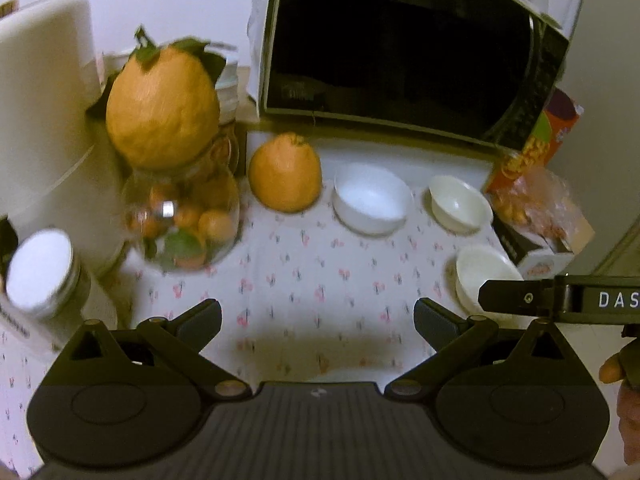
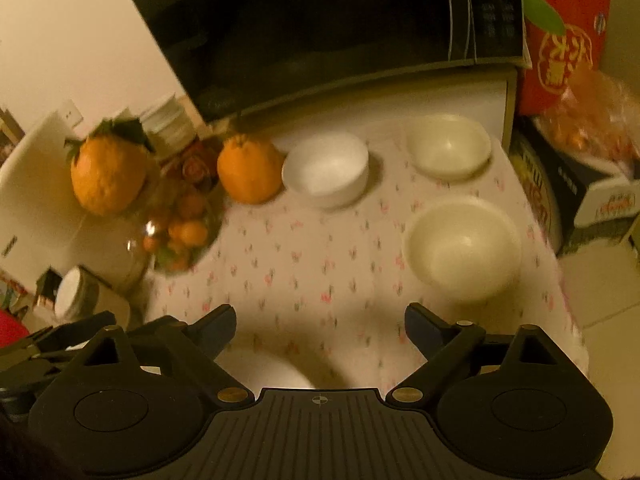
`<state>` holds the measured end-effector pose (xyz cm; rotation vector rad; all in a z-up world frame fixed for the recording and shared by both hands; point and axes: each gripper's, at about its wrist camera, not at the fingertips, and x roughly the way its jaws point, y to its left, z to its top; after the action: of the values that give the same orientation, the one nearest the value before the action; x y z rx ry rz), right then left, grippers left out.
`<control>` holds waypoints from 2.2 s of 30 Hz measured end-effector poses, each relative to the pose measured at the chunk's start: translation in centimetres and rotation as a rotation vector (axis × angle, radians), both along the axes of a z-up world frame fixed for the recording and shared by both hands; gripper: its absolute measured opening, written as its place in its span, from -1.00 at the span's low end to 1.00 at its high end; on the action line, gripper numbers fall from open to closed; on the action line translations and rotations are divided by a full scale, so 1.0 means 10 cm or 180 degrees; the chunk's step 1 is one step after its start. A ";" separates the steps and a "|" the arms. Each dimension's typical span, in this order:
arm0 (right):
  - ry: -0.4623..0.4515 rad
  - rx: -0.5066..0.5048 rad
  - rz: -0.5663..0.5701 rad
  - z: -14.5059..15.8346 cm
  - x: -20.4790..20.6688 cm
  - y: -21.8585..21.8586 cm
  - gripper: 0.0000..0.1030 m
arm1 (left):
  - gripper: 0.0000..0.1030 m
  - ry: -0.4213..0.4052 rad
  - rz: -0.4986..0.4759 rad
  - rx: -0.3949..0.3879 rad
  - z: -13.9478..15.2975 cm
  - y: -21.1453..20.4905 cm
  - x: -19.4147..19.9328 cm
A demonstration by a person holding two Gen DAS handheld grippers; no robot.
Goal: Organize plates and bowls
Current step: 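Reach both grippers toward a white bowl beside the microwave, then close both grippers on the white bowl's rim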
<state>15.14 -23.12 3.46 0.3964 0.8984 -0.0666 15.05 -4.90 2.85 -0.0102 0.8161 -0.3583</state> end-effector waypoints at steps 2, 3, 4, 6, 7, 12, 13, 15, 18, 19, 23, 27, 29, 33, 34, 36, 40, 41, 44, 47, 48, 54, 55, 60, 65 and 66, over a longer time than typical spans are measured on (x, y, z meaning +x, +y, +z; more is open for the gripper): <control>-0.0051 0.0061 -0.0023 0.02 0.12 -0.07 0.81 | 0.99 -0.0026 0.0031 -0.0030 0.02 -0.04 0.10; -0.0065 0.0096 -0.0036 0.01 0.18 -0.10 0.82 | 0.99 -0.0037 0.0058 -0.0046 0.03 -0.06 0.17; -0.0072 0.0134 -0.0062 0.00 0.25 -0.14 0.82 | 0.99 -0.0043 0.0080 -0.0060 0.03 -0.08 0.22; -0.0073 0.0199 -0.0112 -0.02 0.39 -0.21 0.82 | 0.99 -0.0038 0.0132 -0.0088 0.01 -0.12 0.36; -0.0069 0.0241 -0.0144 -0.04 0.48 -0.25 0.82 | 0.99 -0.0030 0.0159 -0.0098 0.00 -0.14 0.43; -0.0112 0.0430 -0.0227 -0.12 0.84 -0.38 0.82 | 0.99 0.0016 0.0277 -0.0213 -0.14 -0.23 0.76; -0.0130 0.0463 -0.0240 -0.14 0.89 -0.40 0.82 | 0.99 0.0029 0.0291 -0.0250 -0.18 -0.26 0.82; -0.0186 0.0561 -0.0304 -0.21 1.02 -0.46 0.82 | 0.98 0.0038 0.0304 -0.0321 -0.26 -0.30 0.94; -0.0313 0.0712 -0.0373 -0.37 1.12 -0.57 0.82 | 0.85 0.0060 0.0305 -0.0396 -0.38 -0.39 1.10; -0.0333 0.0744 -0.0403 -0.42 1.15 -0.60 0.81 | 0.78 0.0077 0.0295 -0.0430 -0.42 -0.42 1.14; -0.0364 0.0897 -0.0571 -0.61 1.28 -0.77 0.77 | 0.55 0.0112 0.0286 -0.0559 -0.56 -0.53 1.29; -0.0401 0.1013 -0.0616 -0.73 1.36 -0.83 0.54 | 0.22 0.0100 0.0253 -0.0646 -0.66 -0.62 1.40; -0.0391 0.1016 -0.0663 -0.80 1.39 -0.86 0.41 | 0.14 0.0078 0.0241 -0.0684 -0.70 -0.64 1.42; -0.0386 0.1018 -0.0712 -0.91 1.43 -0.88 0.12 | -0.08 0.0065 0.0237 -0.0708 -0.78 -0.66 1.48; -0.0380 0.1030 -0.0717 -0.93 1.43 -0.88 0.06 | -0.18 0.0067 0.0246 -0.0717 -0.80 -0.66 1.51; -0.0390 0.1090 -0.0726 -0.99 1.46 -0.88 -0.05 | -0.34 0.0063 0.0230 -0.0749 -0.83 -0.66 1.53; -0.0347 0.1038 -0.0729 -1.05 1.48 -0.84 -0.32 | -0.58 0.0068 0.0200 -0.0786 -0.89 -0.66 1.58; -0.0328 0.0983 -0.0729 -1.06 1.49 -0.82 -0.35 | -0.62 0.0083 0.0198 -0.0793 -0.91 -0.66 1.59; -0.0310 0.0890 -0.0716 -1.09 1.51 -0.78 -0.48 | -0.71 0.0124 0.0175 -0.0816 -0.95 -0.68 1.62; -0.0307 0.0777 -0.0676 -1.10 1.51 -0.75 -0.63 | -0.76 0.0084 0.0153 -0.0786 -0.96 -0.70 1.61; -0.0312 0.0764 -0.0648 -1.10 1.51 -0.74 -0.67 | -0.77 0.0086 0.0150 -0.0788 -0.95 -0.70 1.61; -0.0363 0.0692 -0.0614 -1.00 1.47 -0.70 -0.69 | -0.78 0.0094 0.0156 -0.0794 -0.90 -0.66 1.56; -0.0378 0.0664 -0.0601 -0.98 1.47 -0.68 -0.69 | -0.78 0.0086 0.0153 -0.0796 -0.90 -0.65 1.55; -0.0399 0.0635 -0.0573 -0.86 1.40 -0.64 -0.69 | -0.78 0.0062 0.0131 -0.0777 -0.81 -0.58 1.46; -0.0301 0.0591 -0.0435 -0.75 1.30 -0.55 -0.69 | -0.78 0.0080 0.0119 -0.0766 -0.72 -0.46 1.34; -0.0256 0.0568 -0.0406 -0.71 1.28 -0.52 -0.69 | -0.78 0.0087 0.0108 -0.0767 -0.70 -0.43 1.31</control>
<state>27.96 -28.34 -3.64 0.6186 0.8016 -0.0874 28.17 -9.18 -4.12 -0.2540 0.7950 -0.4235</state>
